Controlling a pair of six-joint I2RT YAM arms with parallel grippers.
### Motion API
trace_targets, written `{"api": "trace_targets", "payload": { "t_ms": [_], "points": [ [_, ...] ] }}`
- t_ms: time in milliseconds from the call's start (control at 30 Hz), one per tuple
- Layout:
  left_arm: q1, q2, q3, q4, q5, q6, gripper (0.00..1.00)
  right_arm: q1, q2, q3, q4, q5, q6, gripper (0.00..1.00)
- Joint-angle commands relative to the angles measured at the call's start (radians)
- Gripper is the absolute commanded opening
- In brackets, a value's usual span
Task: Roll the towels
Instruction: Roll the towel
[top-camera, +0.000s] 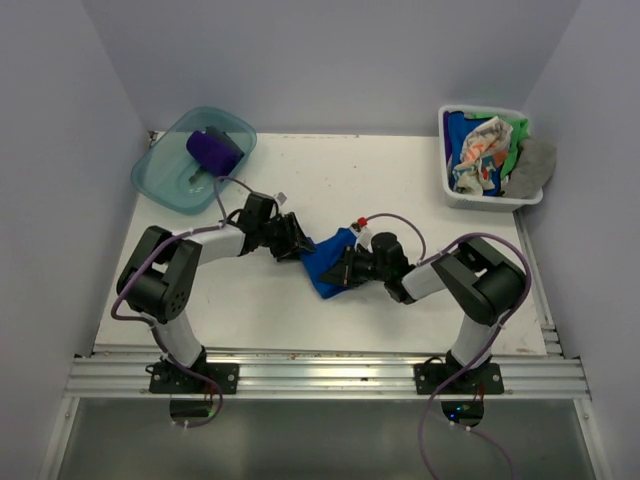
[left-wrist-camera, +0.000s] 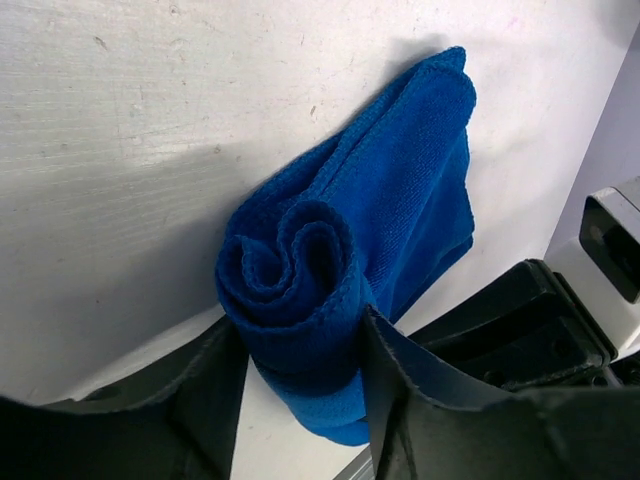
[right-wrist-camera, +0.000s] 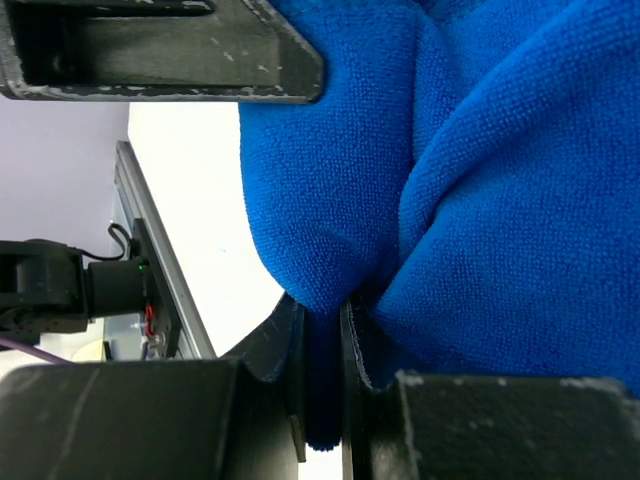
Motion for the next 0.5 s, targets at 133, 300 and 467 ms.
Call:
{"api": "trace_targets", "payload": {
  "t_ms": [133, 300, 467],
  "points": [
    [-0.017, 0.028, 0.052, 0.039, 0.009, -0.024, 0.36, 0.009, -0.085, 0.041, -0.394, 0.087, -0.136, 0.31],
    [-0.017, 0.015, 0.071, -0.033, 0.003, -0.02, 0.32, 0.059, -0.27, 0.125, -0.758, 0.306, -0.282, 0.56],
    [-0.02, -0.004, 0.074, -0.062, -0.008, -0.019, 0.32, 0.203, -0.373, 0.272, -0.997, 0.65, -0.414, 0.61]
  ]
}}
